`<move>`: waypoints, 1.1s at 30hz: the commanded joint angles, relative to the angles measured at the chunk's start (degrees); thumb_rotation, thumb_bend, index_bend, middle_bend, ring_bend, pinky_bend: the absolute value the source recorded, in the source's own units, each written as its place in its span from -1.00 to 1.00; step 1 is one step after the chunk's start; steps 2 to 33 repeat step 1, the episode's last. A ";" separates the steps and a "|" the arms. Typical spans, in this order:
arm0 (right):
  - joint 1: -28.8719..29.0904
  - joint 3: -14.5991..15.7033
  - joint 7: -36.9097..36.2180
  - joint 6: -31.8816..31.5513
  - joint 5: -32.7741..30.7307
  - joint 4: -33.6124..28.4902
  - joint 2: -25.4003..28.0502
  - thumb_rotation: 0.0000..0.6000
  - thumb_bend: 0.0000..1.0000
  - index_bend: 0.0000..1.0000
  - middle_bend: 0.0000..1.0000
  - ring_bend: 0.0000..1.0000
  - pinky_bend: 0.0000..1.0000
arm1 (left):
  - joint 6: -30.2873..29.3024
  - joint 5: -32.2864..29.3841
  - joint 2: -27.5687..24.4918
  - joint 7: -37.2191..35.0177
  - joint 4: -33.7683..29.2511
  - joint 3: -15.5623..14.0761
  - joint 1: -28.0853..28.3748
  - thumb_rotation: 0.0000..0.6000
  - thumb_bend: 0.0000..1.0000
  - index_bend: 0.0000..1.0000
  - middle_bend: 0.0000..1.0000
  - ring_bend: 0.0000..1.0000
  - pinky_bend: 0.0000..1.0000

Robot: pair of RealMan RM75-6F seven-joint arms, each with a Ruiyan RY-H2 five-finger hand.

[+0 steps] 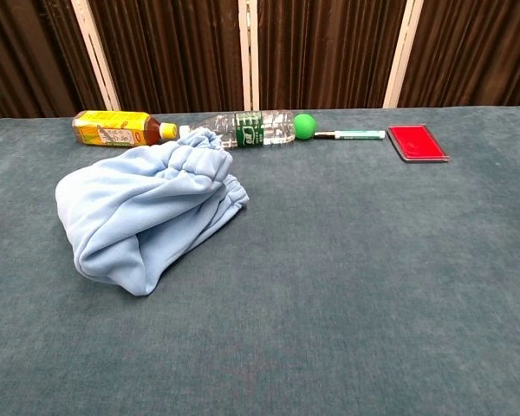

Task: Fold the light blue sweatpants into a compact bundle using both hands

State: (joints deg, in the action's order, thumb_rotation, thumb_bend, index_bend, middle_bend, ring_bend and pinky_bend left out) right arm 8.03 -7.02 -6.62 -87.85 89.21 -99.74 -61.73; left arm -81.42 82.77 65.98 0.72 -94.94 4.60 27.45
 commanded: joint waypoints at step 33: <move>-0.33 0.20 0.78 -0.86 0.88 -0.18 0.27 1.00 -1.00 -1.00 -1.00 -1.00 -1.00 | -5.52 -3.55 -4.20 4.69 -7.71 -2.82 -7.78 1.00 -0.66 -1.00 -1.00 -1.00 -1.00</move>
